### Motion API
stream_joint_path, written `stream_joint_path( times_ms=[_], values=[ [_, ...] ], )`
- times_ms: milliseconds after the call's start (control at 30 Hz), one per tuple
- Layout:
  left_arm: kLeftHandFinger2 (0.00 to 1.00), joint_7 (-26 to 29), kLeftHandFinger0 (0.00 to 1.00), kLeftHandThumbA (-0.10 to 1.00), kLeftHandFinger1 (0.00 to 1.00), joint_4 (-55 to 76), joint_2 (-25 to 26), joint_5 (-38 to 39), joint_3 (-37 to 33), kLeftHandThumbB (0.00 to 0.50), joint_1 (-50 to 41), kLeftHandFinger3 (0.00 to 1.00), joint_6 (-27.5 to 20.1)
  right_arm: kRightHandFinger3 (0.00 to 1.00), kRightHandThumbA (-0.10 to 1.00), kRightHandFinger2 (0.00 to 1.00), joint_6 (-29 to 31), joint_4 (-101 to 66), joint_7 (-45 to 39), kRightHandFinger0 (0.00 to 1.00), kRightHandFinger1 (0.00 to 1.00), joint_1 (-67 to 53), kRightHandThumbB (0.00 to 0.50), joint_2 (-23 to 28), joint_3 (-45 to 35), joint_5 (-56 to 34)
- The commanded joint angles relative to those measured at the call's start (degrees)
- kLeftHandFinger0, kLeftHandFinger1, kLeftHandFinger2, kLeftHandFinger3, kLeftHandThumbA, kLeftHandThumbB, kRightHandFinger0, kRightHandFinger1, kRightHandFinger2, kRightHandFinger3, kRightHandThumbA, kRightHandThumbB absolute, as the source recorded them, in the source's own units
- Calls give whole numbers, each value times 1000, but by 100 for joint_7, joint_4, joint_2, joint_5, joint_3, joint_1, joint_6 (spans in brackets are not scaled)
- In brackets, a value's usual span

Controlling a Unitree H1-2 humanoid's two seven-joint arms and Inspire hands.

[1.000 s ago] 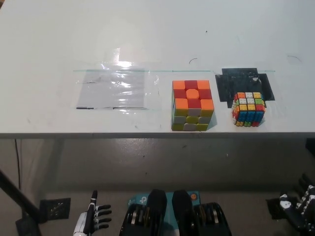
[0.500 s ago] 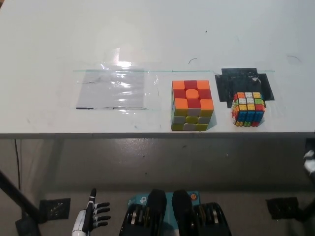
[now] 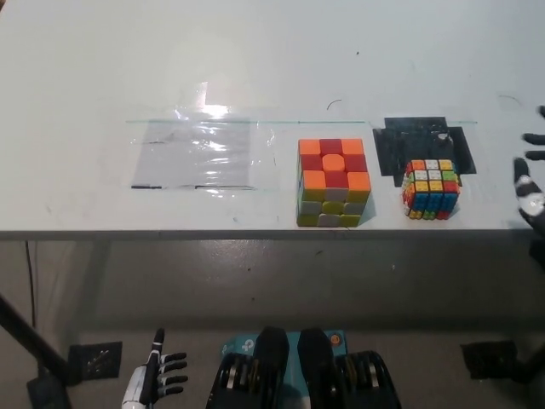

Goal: The robot uses its right hand to pick up the small cube kept on the middle on the desk and place it on the bigger cube kept next to it

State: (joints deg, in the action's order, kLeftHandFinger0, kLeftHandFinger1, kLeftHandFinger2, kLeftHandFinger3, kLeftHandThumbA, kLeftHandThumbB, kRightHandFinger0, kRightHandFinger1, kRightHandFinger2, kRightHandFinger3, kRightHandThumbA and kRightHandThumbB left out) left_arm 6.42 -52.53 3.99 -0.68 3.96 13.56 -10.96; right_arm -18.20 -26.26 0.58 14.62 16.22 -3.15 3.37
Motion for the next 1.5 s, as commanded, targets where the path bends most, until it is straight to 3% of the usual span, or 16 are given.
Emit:
stream_joint_path(
  times_ms=[0,100,167,233,300,333,367,433,467,900,967,1067,1167,1200,1233,1467],
  values=[
    [688,63,711,1000,637,45,52,-25,-5,243,114,626,-132,1000,569,830,327,301,-204,479,595,350,215,168,215,329],
    [677,29,691,1000,625,75,58,-20,-14,234,101,613,-137,1000,590,852,391,505,-206,566,700,434,219,254,413,607],
    [641,102,675,1000,603,87,46,-63,-25,228,119,595,-116,1000,596,967,401,763,-310,704,910,547,250,391,661,845],
    [645,132,668,1000,597,63,54,-81,-29,233,156,608,-103,1000,640,1000,400,1004,-388,800,1000,658,267,518,880,1038],
    [644,134,667,1000,596,63,54,-81,-30,233,156,611,-103,1000,642,1000,403,1015,-359,811,1000,665,267,543,913,1032],
    [628,71,640,1000,580,75,61,-49,-26,217,145,603,-135,1000,831,1000,558,1353,-500,1000,1000,762,381,687,1138,1194],
    [629,68,640,1000,581,98,61,-47,-26,217,140,605,-101,1000,844,1000,605,1399,-518,1000,1000,776,379,729,1190,1262],
    [641,22,641,1000,584,58,74,-41,-37,212,142,612,-173,1000,979,1000,471,1559,-654,1000,1000,853,492,877,1407,1438],
    [667,26,670,1000,607,55,79,-55,-49,216,141,640,-177,1000,1000,1000,507,1664,-664,1000,1000,888,500,926,1489,1499],
    [642,36,649,1000,585,10,98,-48,-53,228,219,587,-242,1000,1000,1000,727,2553,-728,1000,1000,1211,500,994,1989,2037],
    [693,72,736,1000,647,98,117,-120,-92,217,194,636,-165,1000,1000,1000,775,2705,-754,1000,1000,1338,500,983,2056,2117],
    [659,91,673,1000,605,80,111,-134,-95,225,200,595,-213,1000,1000,1000,838,2868,-861,1000,1000,1534,500,1000,2135,2192],
    [674,54,685,1000,611,47,138,-148,-108,225,198,610,-232,1000,1000,1000,866,2970,-926,1000,1000,1655,500,979,2196,2256],
    [703,81,702,1000,635,-4,149,-183,-126,242,222,663,-202,1000,1000,1000,963,3073,-930,1000,1000,1757,500,960,2233,2286],
    [658,116,646,1000,588,6,130,-175,-109,233,186,631,-244,1000,1000,1000,1018,3136,-922,1000,1000,1778,497,945,2243,2280],
    [649,57,664,1000,598,74,111,-114,-60,212,175,593,-165,1000,999,1000,1069,3352,-980,1000,1000,2032,483,913,2293,2352]
  ],
)
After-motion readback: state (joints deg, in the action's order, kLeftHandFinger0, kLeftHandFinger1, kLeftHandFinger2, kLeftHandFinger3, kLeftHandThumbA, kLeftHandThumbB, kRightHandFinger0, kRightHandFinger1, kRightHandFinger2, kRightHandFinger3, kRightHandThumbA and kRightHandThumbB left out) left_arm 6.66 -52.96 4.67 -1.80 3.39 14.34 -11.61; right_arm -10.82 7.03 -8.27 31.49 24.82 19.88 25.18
